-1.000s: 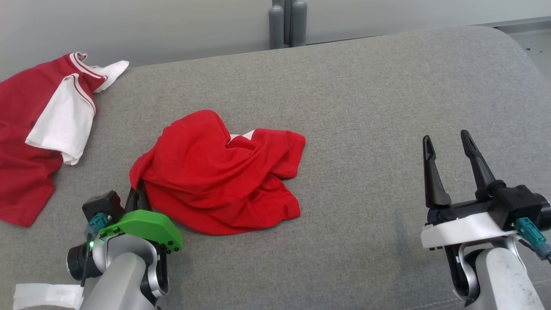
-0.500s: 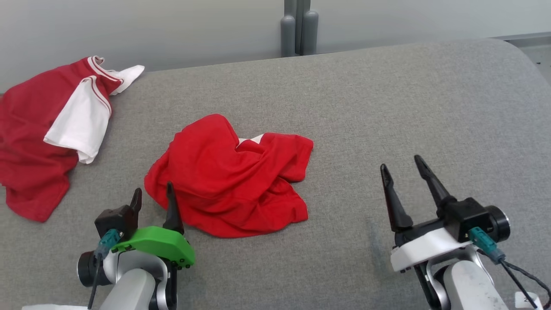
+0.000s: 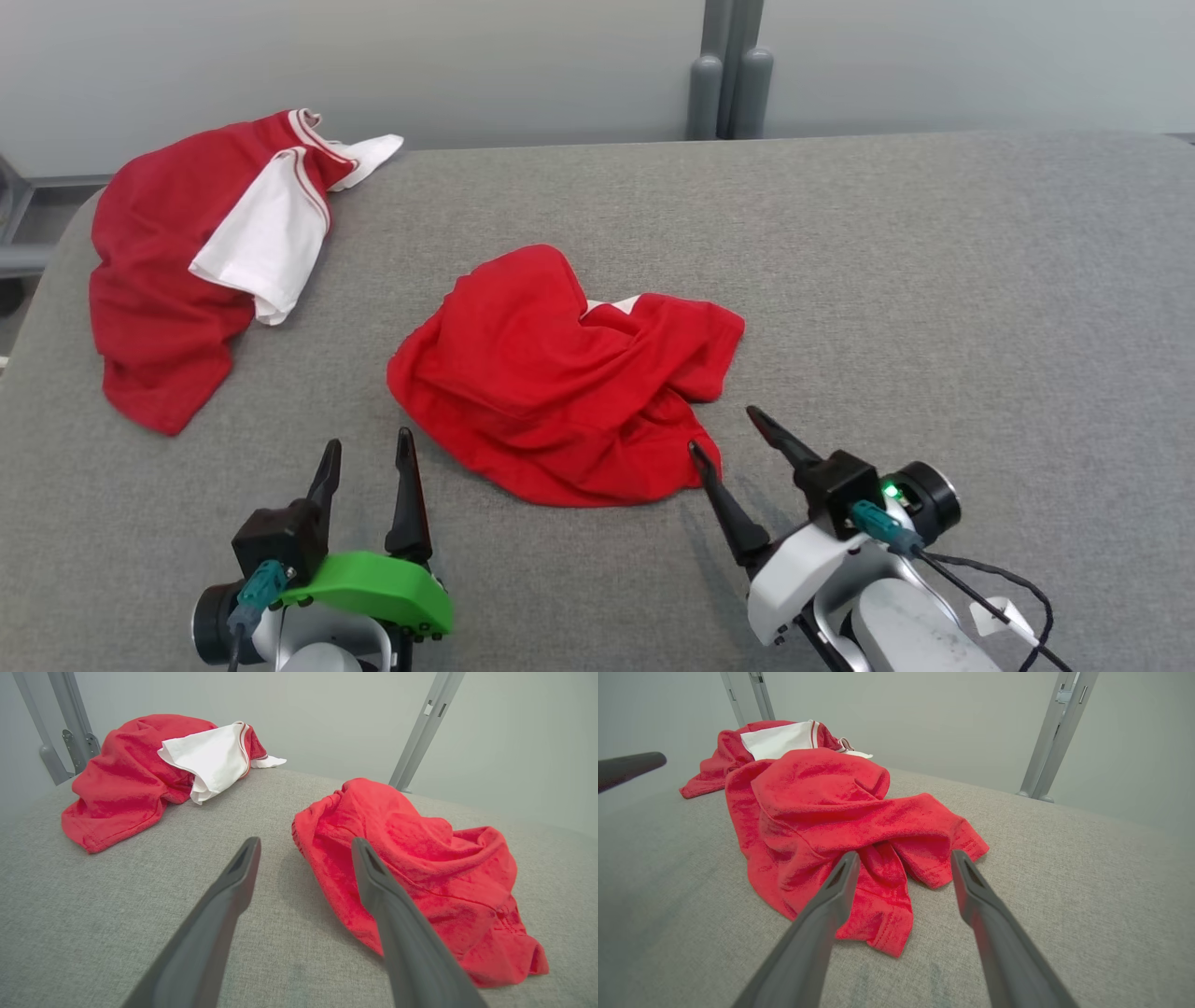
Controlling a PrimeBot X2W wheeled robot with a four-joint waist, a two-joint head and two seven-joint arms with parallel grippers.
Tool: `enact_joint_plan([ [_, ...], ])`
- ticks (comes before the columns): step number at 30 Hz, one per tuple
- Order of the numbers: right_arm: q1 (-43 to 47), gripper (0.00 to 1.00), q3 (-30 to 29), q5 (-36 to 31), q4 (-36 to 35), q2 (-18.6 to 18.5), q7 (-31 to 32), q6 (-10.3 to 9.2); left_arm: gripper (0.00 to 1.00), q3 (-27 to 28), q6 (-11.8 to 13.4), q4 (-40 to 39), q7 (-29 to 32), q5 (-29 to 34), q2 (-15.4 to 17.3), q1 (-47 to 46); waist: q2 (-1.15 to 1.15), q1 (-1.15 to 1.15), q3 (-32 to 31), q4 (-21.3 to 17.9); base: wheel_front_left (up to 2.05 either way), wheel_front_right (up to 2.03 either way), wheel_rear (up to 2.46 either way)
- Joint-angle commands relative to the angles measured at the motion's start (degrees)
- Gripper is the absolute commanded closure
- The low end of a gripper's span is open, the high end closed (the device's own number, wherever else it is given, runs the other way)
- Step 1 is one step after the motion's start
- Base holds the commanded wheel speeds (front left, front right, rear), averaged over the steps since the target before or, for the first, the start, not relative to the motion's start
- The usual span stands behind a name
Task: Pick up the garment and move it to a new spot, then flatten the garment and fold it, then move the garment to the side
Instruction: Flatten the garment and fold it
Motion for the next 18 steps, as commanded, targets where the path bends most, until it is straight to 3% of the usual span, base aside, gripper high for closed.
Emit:
enact_joint_plan([
  [1,-2.1,0.00,2.3,1.2,3.0,-0.2,-0.4,0.00,0.00,-0.1,0.4,-1.0,-0.2,0.4,-0.3,1.2,0.00,0.00,0.5,2.7,0.00,0.00,0.00],
  [16,-11.7,0.00,13.8,6.4,21.5,-0.2,-1.4,0.00,0.00,-0.9,0.2,-2.5,-0.1,1.1,-1.5,0.5,0.00,0.00,2.8,8.0,0.00,0.00,0.00],
  [18,-13.1,0.21,14.2,6.8,23.4,-0.2,-1.6,0.00,0.00,-0.8,0.2,-2.6,-0.1,1.1,-1.6,0.3,0.00,0.00,3.3,8.2,0.00,0.00,0.00],
])
